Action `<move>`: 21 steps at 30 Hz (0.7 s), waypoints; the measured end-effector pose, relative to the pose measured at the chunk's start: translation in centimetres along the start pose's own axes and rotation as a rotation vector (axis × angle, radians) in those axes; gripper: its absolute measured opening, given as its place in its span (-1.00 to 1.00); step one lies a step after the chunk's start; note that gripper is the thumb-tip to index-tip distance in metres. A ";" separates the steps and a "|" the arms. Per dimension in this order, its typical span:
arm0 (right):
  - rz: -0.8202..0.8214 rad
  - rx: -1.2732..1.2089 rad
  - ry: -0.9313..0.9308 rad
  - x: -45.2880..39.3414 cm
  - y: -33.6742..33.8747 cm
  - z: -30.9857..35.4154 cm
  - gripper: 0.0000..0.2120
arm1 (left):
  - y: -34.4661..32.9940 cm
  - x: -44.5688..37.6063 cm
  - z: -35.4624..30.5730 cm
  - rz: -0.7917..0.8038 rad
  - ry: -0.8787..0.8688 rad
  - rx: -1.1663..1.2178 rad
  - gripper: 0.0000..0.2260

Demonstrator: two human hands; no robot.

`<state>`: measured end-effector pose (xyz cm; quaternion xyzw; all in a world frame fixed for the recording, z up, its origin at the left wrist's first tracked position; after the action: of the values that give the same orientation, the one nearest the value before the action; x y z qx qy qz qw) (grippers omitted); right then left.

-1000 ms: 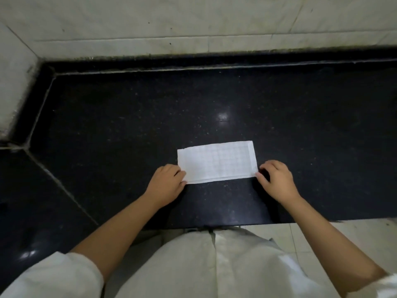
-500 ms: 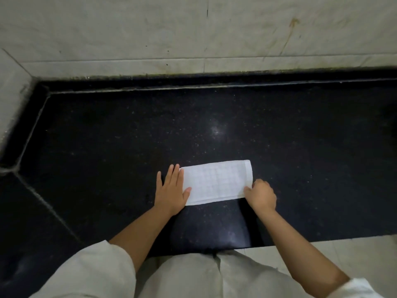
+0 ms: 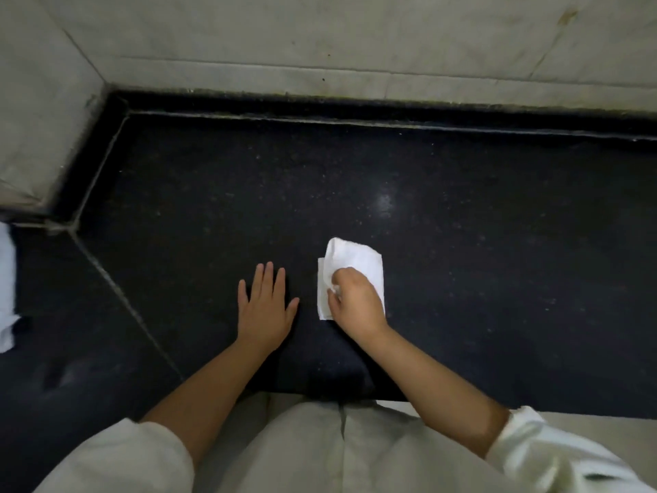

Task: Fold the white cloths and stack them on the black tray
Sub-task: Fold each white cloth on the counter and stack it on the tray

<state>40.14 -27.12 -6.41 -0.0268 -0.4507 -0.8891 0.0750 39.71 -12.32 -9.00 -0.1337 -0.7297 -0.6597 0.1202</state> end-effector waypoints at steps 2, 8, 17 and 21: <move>0.049 0.231 0.075 0.2 -1.7 0.2 -0.88 | -0.2 1.0 1.4 -0.010 0.030 0.021 -0.48; 0.126 0.210 0.241 1.5 -2.4 -0.6 -0.87 | -0.8 2.2 3.2 -0.085 0.047 0.113 -0.52; 0.184 0.447 0.218 3.5 0.8 -4.8 -0.67 | -0.8 1.5 -3.7 -0.206 -0.549 0.185 -0.61; 0.201 0.430 0.170 3.0 0.3 -5.1 -0.68 | -1.8 0.9 -4.9 -0.209 -0.626 0.094 -0.62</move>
<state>37.30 -31.70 -8.88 0.0200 -0.6167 -0.7598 0.2048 38.29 -17.34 -9.84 -0.2486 -0.7708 -0.5609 -0.1719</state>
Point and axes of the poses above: each hand's wrist, its own x-axis away from the middle knuckle, its own y-axis out of the back of the hand, z = x × y, the point moved 3 cm from there along -x, towards the middle knuckle, and after that the axes turned 2 degrees about x, right-handed, at the moved point
